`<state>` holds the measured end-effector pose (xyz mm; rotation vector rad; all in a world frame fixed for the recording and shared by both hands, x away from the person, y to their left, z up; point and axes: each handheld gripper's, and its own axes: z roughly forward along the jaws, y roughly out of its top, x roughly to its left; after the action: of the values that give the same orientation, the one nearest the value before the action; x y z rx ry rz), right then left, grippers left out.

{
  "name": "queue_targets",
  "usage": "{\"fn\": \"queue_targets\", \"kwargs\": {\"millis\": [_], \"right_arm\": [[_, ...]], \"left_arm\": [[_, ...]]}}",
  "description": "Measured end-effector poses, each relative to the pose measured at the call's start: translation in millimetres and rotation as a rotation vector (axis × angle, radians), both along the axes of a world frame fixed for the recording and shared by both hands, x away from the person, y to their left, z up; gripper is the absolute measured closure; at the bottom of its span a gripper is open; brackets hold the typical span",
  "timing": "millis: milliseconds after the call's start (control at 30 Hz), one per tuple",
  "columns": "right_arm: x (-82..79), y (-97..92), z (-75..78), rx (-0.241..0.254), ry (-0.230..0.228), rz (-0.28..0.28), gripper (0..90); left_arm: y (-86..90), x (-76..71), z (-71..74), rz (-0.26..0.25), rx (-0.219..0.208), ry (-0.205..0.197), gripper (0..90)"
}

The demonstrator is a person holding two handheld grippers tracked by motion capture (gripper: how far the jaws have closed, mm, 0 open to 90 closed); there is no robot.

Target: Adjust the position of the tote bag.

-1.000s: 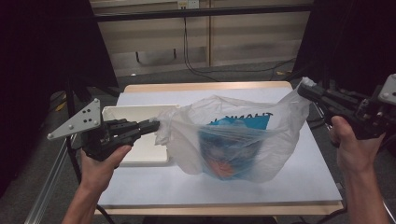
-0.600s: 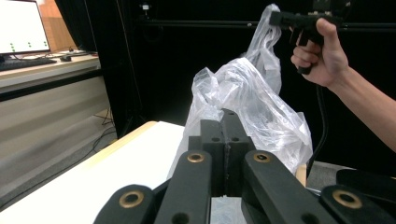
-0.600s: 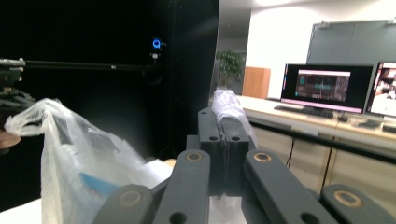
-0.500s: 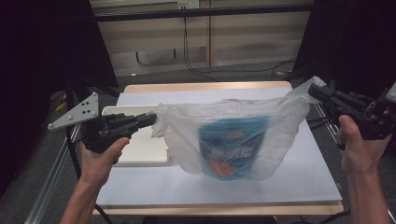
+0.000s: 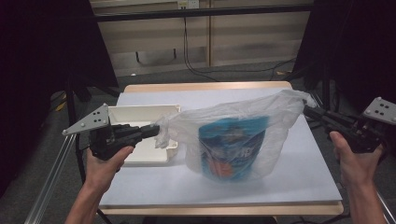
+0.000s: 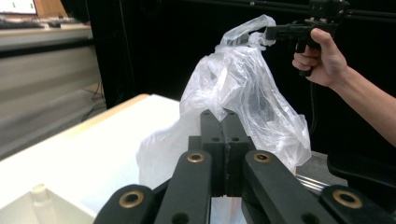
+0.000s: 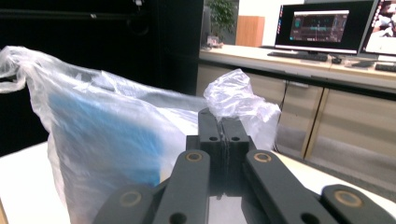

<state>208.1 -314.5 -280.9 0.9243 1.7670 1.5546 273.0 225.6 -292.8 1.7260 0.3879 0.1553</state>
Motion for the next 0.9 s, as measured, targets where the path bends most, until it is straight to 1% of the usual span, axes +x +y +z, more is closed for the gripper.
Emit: {"fn": "queue_targets", "kwargs": {"millis": [100, 200, 267, 367, 467, 500, 567, 600, 633, 700, 767, 833, 867, 900], "right_arm": [[0.0, -0.9, -9.9, -0.013, 0.027, -0.006, 89.4], [1.4, -1.6, -21.3, -0.011, 0.063, -0.009, 89.4], [2.1, -1.3, -28.3, -0.010, 0.079, -0.007, 89.4], [1.6, 1.0, -37.8, -0.029, 0.101, -0.014, 89.4], [-0.5, 0.3, -46.1, -0.021, 0.118, -0.015, 89.4], [-0.9, -0.3, -48.7, -0.023, 0.122, -0.017, 89.4], [-1.5, -0.7, -53.9, -0.023, 0.134, -0.014, 89.4], [-1.5, -0.6, -56.8, -0.036, 0.140, -0.018, 89.4], [-1.8, -0.2, -58.5, -0.043, 0.147, -0.021, 89.4], [-2.2, 0.8, -63.4, -0.056, 0.165, -0.033, 89.4], [-2.5, 1.3, -69.0, -0.055, 0.180, -0.033, 89.4], [-2.8, 1.7, -75.2, -0.064, 0.192, -0.024, 89.4], [-3.0, 2.1, -78.1, -0.067, 0.201, -0.030, 89.5], [-2.6, 2.3, -81.0, -0.061, 0.207, -0.030, 89.5]], "left_arm": [[2.5, -4.0, -9.9, 0.002, 0.031, 0.017, 90.0], [3.9, -4.5, -19.9, 0.004, 0.062, 0.040, 90.0], [5.0, -3.5, -25.7, 0.004, 0.073, 0.050, 90.0], [5.8, -3.4, -33.8, -0.001, 0.079, 0.071, 90.0], [6.6, -5.1, -42.1, 0.000, 0.123, 0.082, 90.0], [6.2, -5.9, -45.5, -0.002, 0.131, 0.087, 90.0], [5.4, -7.3, -51.9, 0.006, 0.170, 0.094, 90.0], [5.0, -7.7, -54.1, 0.005, 0.179, 0.094, 90.0], [4.0, -8.5, -57.0, 0.001, 0.178, 0.102, 90.0], [3.0, -9.0, -61.8, -0.006, 0.196, 0.108, 90.0], [2.5, -9.4, -67.0, -0.005, 0.202, 0.120, 90.0], [3.0, -8.3, -73.0, 0.000, 0.221, 0.132, 90.0], [3.1, -7.9, -76.4, 0.004, 0.233, 0.141, 90.0], [3.2, -7.0, -79.7, 0.004, 0.239, 0.146, 90.0]]}}
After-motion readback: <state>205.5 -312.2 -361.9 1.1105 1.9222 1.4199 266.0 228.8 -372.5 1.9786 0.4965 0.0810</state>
